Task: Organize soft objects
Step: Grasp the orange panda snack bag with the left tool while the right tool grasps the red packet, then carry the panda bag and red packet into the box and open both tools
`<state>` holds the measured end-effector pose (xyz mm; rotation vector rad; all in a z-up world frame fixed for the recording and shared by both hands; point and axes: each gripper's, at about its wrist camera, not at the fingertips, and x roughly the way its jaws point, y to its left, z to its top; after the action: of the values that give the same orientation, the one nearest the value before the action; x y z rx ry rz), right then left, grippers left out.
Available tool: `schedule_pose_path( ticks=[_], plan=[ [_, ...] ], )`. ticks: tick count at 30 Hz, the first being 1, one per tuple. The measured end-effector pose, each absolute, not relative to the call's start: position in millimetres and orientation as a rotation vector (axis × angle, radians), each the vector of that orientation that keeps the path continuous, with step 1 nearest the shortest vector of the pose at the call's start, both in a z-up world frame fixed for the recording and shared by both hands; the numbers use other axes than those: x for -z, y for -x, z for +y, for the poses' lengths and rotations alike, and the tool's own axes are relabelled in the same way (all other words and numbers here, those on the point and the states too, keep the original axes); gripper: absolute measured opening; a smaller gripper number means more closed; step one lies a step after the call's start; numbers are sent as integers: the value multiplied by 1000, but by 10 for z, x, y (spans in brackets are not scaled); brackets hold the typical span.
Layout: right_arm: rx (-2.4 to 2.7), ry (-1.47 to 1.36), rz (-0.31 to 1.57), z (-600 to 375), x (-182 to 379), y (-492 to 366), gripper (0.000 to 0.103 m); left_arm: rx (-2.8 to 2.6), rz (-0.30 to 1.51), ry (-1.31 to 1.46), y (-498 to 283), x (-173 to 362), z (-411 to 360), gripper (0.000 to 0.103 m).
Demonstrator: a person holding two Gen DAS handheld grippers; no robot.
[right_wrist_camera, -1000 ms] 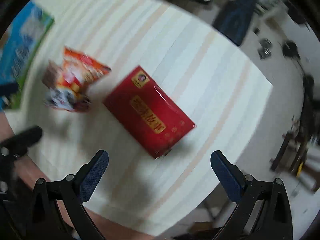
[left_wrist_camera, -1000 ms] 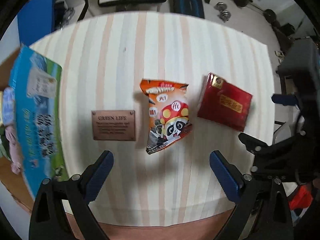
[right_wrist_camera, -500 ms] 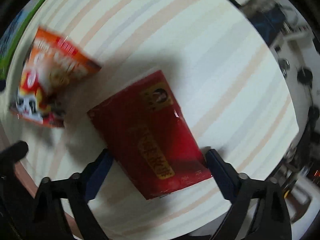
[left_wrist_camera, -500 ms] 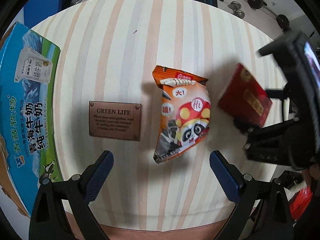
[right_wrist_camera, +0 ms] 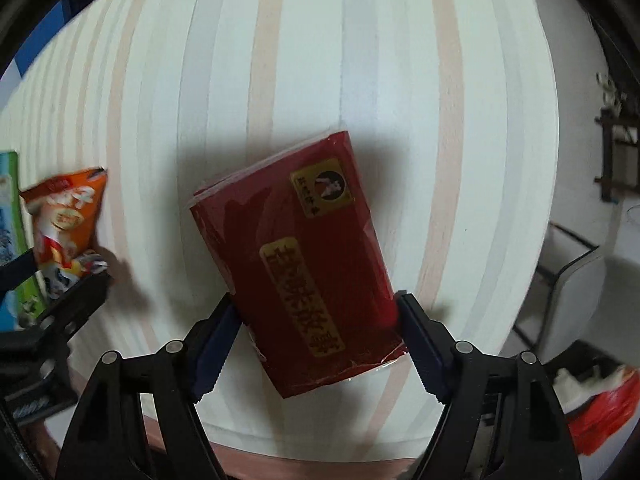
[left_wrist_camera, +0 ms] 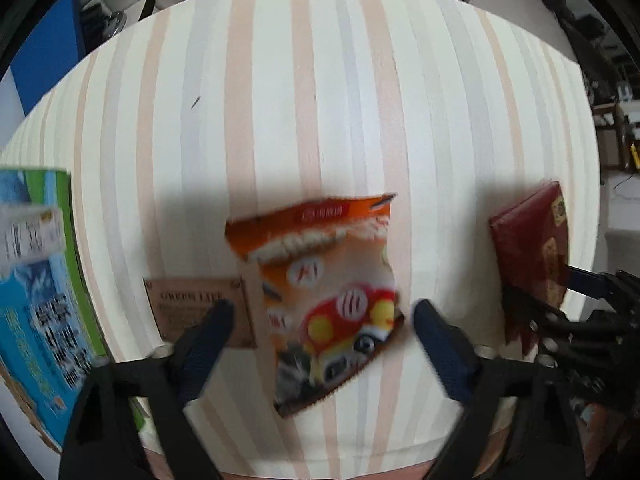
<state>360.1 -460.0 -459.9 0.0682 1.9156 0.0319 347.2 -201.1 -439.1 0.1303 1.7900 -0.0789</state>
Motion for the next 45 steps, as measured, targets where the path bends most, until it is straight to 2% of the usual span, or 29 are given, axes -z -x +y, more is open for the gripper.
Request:
schedule_pose_path(
  ticks=[2,3,4,8,14,18,25,27,32,36,45],
  plan=[
    [-59,-102,1900,-4656,4542,-3623,86,80,1806,-146,-3507,4464,-2035,55],
    [-56,-95,1892,-4658,4514,-3637,88,83,1812,-154,-3511,4487,-2044,49],
    [-46,-63,1880,-4674,4492,-3650,88,92,1802,-158,-3504,4490,-2045,48],
    [-36,-15,1869,-4668,4494,-3617,91,95,1772,-201,-3504,4455,-2138,48],
    [39,0,1813,-4526,4423,-3502,88,93,1749,-207,-3369,4392,-2193,47],
    [68,-26,1810,-4486,4297,-3491,71,87,1735,-229,-3450,4305,-2232,47],
    [94,-72,1813,-4273,4148,-3564,50,129,1688,-194,-3371,4092,-2230,47],
    [99,-100,1812,-4294,4075,-3533,48,132,1670,-180,-3334,3980,-2199,47],
    [88,-206,1786,-4326,3850,-3460,46,148,1613,-132,-3190,3641,-2032,47],
    [32,-290,1736,-4166,3514,-3381,46,165,1543,-83,-3084,3171,-1843,47],
    [-177,-358,1578,-3063,2481,-3288,46,161,1375,-13,-2909,2089,-876,47]
  ],
)
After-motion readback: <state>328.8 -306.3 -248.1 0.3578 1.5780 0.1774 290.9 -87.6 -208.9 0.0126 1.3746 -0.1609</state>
